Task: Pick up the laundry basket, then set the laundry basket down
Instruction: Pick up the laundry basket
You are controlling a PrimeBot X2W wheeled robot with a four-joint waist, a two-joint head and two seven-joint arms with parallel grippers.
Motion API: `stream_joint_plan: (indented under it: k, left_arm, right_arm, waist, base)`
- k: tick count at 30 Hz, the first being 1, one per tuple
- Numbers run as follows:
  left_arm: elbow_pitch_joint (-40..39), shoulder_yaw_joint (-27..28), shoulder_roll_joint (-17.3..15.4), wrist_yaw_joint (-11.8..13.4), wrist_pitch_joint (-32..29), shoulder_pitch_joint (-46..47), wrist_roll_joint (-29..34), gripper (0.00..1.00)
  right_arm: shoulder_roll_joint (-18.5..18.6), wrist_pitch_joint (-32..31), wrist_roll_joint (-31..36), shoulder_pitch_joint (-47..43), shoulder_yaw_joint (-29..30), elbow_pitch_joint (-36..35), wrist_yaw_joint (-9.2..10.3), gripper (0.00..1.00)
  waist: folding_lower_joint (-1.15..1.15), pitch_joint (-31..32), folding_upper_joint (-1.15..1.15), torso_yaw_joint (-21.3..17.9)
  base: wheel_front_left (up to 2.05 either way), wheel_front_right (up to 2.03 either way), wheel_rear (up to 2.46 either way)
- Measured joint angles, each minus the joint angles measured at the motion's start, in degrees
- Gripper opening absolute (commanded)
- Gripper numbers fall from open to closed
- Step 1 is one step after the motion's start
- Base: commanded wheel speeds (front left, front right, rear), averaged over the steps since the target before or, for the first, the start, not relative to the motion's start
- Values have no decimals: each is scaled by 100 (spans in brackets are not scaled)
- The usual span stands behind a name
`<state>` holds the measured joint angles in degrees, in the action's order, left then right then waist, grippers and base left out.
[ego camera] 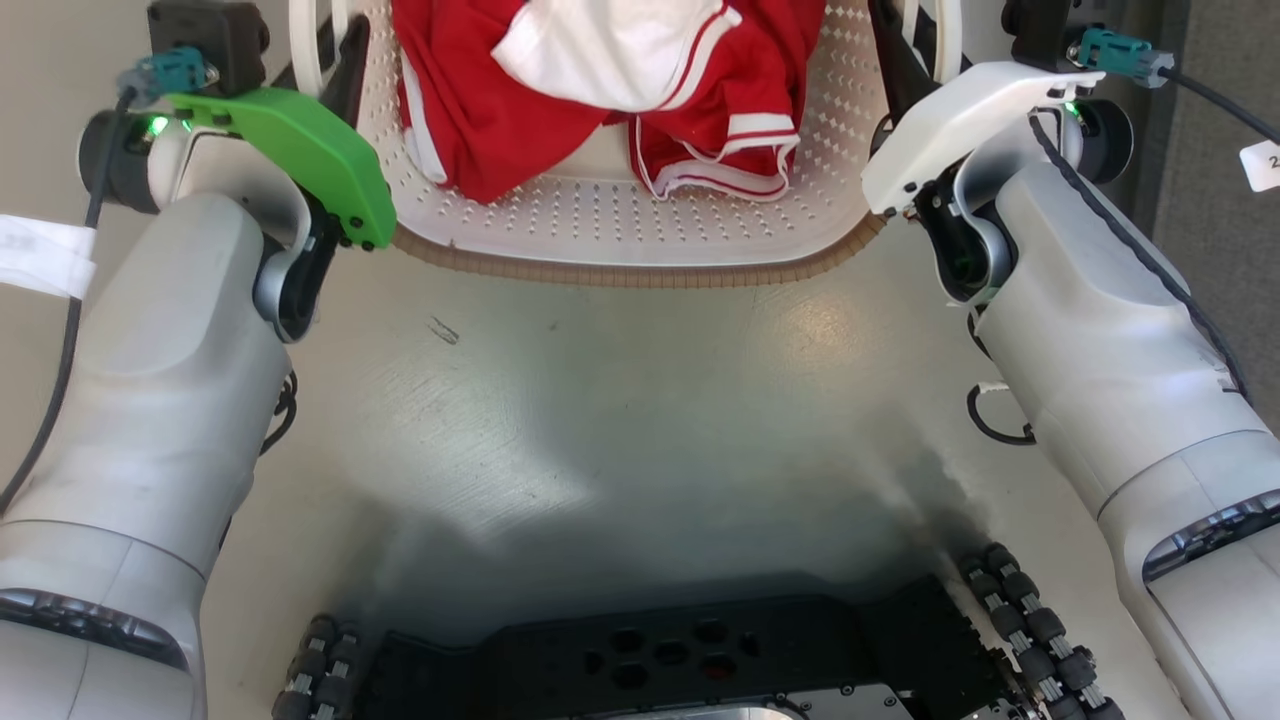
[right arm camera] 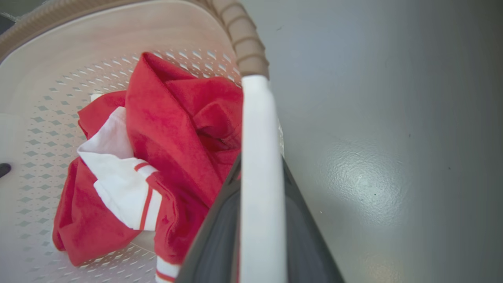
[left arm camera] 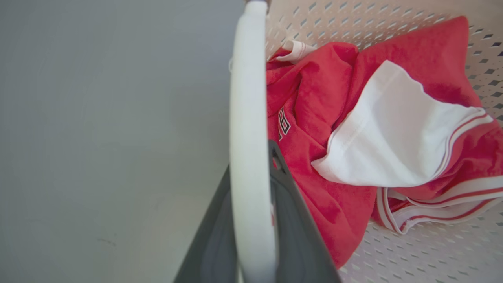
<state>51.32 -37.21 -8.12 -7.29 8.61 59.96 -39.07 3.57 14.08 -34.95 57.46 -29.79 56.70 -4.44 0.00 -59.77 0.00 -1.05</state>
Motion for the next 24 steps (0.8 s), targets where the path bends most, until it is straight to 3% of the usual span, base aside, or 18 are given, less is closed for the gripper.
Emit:
stream_joint_plan:
  k: [24]
  left_arm:
    - [722, -416, 229, -2, 153, -577, -525, 0]
  right_arm:
    - [-26, 18, -482, -410, -651, 420, -59, 0]
  waist:
    - [0, 1223, 0, -80]
  base:
    - [0, 0, 0]
